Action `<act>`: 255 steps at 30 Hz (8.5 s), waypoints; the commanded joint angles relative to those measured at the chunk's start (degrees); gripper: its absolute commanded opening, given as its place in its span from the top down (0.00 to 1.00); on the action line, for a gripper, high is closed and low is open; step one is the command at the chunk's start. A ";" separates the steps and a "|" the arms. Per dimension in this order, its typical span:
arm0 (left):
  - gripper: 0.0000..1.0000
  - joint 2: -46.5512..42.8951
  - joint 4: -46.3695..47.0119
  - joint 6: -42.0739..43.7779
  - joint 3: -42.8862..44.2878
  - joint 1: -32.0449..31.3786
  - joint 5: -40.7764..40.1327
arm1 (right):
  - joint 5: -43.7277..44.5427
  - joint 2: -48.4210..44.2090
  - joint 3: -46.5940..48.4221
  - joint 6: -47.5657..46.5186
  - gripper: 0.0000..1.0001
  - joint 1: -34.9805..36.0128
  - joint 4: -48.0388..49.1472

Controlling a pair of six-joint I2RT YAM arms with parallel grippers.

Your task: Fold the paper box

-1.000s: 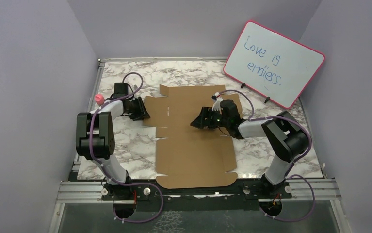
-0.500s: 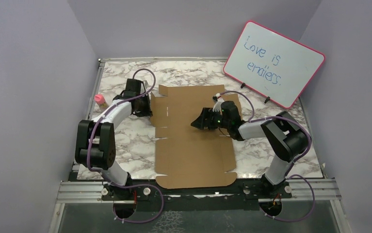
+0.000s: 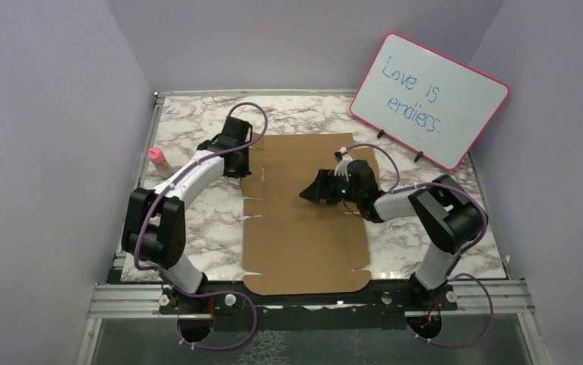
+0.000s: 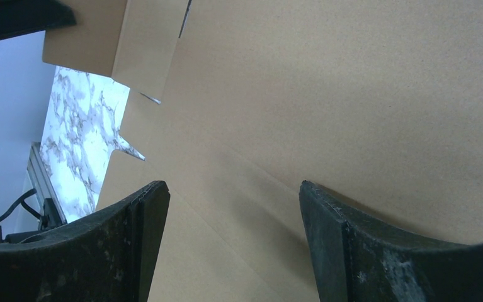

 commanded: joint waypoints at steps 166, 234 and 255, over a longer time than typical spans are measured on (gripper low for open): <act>0.37 7.81 14.81 -5.16 14.57 -7.85 8.13 | 13.18 -7.64 15.52 -13.27 0.06 -9.49 -21.65; 0.37 39.96 26.72 -10.38 30.05 -7.95 18.29 | -0.41 15.68 41.47 -15.88 0.20 -16.24 -29.68; 0.36 35.97 26.12 -9.87 30.72 -8.30 18.65 | 5.75 11.11 40.00 -17.49 0.14 -15.04 -30.57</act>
